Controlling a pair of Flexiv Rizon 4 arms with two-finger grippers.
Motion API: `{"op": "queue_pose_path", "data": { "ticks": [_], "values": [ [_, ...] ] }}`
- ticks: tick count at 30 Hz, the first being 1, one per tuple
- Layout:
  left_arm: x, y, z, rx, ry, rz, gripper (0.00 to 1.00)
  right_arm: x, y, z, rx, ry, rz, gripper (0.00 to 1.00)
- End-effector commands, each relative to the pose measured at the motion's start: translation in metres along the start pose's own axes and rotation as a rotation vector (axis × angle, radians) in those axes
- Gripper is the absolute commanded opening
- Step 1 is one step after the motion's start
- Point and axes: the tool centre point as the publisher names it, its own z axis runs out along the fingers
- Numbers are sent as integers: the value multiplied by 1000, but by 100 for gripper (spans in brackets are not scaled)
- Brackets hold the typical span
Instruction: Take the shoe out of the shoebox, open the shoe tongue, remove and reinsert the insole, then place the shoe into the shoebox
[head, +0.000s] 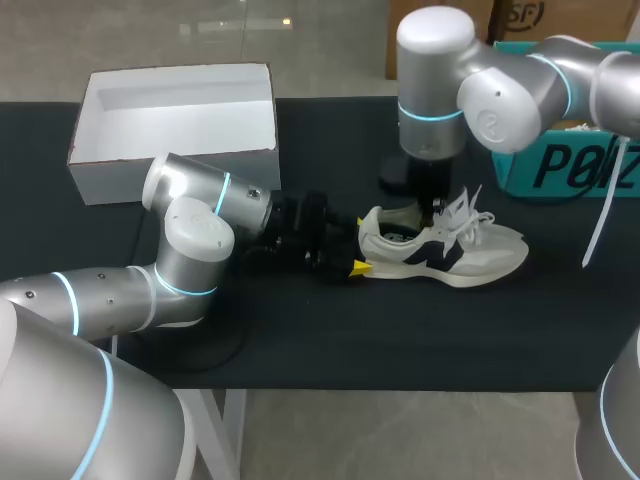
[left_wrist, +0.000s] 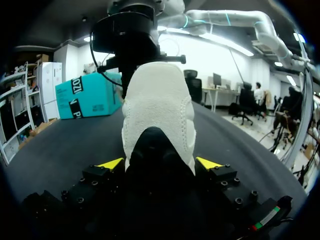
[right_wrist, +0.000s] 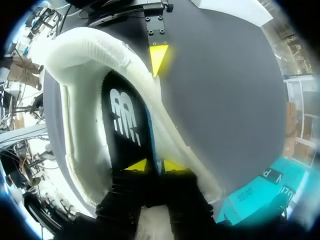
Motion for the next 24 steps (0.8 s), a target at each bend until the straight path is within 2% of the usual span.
{"op": "queue_pose_path", "data": {
  "ticks": [1,9,17,18,19,20,21,22,24],
  "values": [
    [0,3,0,-5,4,1,0,0,-2,3,-2,-2,4,28],
    [0,3,0,-5,4,1,0,6,-2,10,3,6,9,32],
    [0,3,0,-5,4,1,0,22,2,43,23,58,2,44],
    [0,3,0,-5,4,1,0,24,3,48,26,63,-2,41],
    [0,3,0,-5,4,1,0,27,3,52,28,66,-5,35],
    [0,3,0,-5,4,1,0,29,4,56,32,69,-7,23],
    [0,3,0,-5,4,1,0,31,4,60,34,75,-6,6],
    [0,3,0,-5,4,1,0,33,4,64,38,82,-8,0],
    [0,3,0,-5,4,1,0,36,4,68,47,89,-12,0]
  ]
}}
